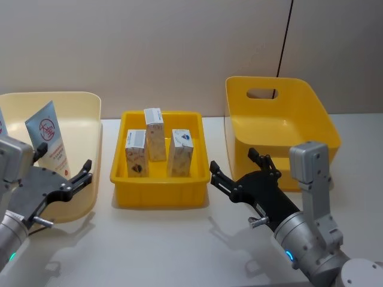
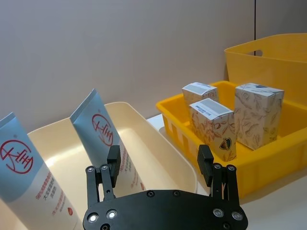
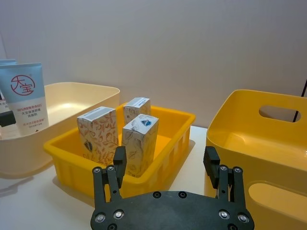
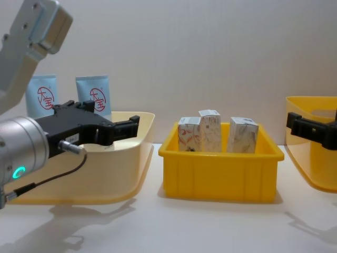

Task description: Bimanual collaborative sorting of washing and personal care products

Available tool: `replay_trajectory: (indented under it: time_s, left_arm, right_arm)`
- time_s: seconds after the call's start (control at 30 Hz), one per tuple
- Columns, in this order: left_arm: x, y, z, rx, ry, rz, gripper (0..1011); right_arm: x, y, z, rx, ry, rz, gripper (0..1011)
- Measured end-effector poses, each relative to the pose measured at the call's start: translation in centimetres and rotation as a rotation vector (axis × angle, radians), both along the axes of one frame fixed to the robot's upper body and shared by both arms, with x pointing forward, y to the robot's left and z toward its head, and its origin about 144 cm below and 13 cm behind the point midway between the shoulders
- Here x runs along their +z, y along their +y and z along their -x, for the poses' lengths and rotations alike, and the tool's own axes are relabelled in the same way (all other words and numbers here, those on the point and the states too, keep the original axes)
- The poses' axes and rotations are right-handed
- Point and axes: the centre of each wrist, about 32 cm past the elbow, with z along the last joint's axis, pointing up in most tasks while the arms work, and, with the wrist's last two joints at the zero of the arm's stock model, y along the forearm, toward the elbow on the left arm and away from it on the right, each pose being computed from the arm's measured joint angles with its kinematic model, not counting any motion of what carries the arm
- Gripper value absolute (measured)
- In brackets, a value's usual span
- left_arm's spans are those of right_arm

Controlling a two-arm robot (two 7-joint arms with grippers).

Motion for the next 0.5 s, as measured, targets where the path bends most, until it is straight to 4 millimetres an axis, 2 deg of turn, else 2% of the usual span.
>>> replay_trajectory:
  time_s: [0.5]
  left_arm:
    - [-0.1, 1.7, 0.5, 0.029, 0.056, 0.060, 1000]
  right_arm:
    - [0.0, 0.0, 0.0, 0.000, 0.000, 0.000, 1001]
